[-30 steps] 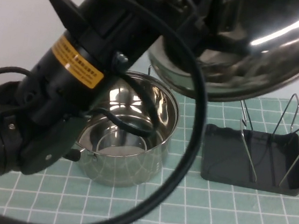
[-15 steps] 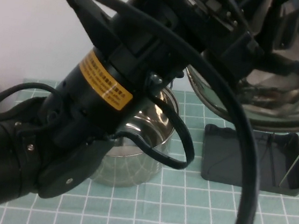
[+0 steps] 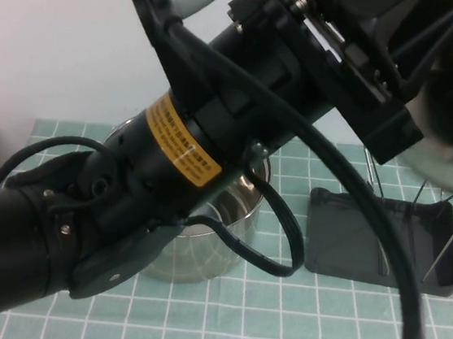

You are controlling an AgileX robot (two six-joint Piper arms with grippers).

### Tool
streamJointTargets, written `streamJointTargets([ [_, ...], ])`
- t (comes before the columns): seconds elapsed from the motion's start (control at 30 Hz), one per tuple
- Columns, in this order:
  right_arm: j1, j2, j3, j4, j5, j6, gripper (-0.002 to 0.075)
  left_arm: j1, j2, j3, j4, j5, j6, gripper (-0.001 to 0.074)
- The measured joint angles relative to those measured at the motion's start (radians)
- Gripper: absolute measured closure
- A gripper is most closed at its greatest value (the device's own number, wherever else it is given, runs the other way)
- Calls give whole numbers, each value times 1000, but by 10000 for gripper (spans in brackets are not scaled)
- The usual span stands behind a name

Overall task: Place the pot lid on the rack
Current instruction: Hand over the pot lid, then place the pot lid on the pot rack

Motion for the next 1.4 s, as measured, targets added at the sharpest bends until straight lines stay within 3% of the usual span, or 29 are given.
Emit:
streamJointTargets([
  [0.07, 2, 2, -2, 7, 26, 0, 632, 0, 2, 0, 10, 8, -1, 410],
  [0.17, 2, 2, -7, 6, 35, -20, 644, 0, 5, 0, 23, 15, -7, 392],
  [0.33, 2, 11, -7, -6, -10, -46, 653, 0, 8, -8, 61, 95, -36, 120],
  [0.5, 2, 26, -7, -10, -142, -121, 653, 0, -29, -8, 76, 313, -34, 59],
  [0.6, 2, 56, -7, -10, -211, -156, 653, 0, -72, -8, 95, 521, -6, 151],
  [0.67, 2, 95, -7, -8, -228, -171, 653, 0, -110, -8, 95, 706, 24, 286],
  [0.73, 2, 141, -7, -8, -230, -187, 653, 0, -148, -8, 95, 884, 42, 489],
  [0.83, 2, 238, -7, -8, -230, -203, 653, 0, -207, -8, 99, 1112, 59, 658],
  [0.93, 17, 327, -7, -36, -253, -213, 653, 0, -256, -8, 99, 1331, 76, 712],
  [1.1, 116, 431, -1, -141, -413, -227, 653, 0, -302, -8, 95, 1550, 97, 731],
  [1.4, 174, 594, -1, -143, -502, -280, 654, 0, -317, -8, 82, 1602, 100, 733],
])
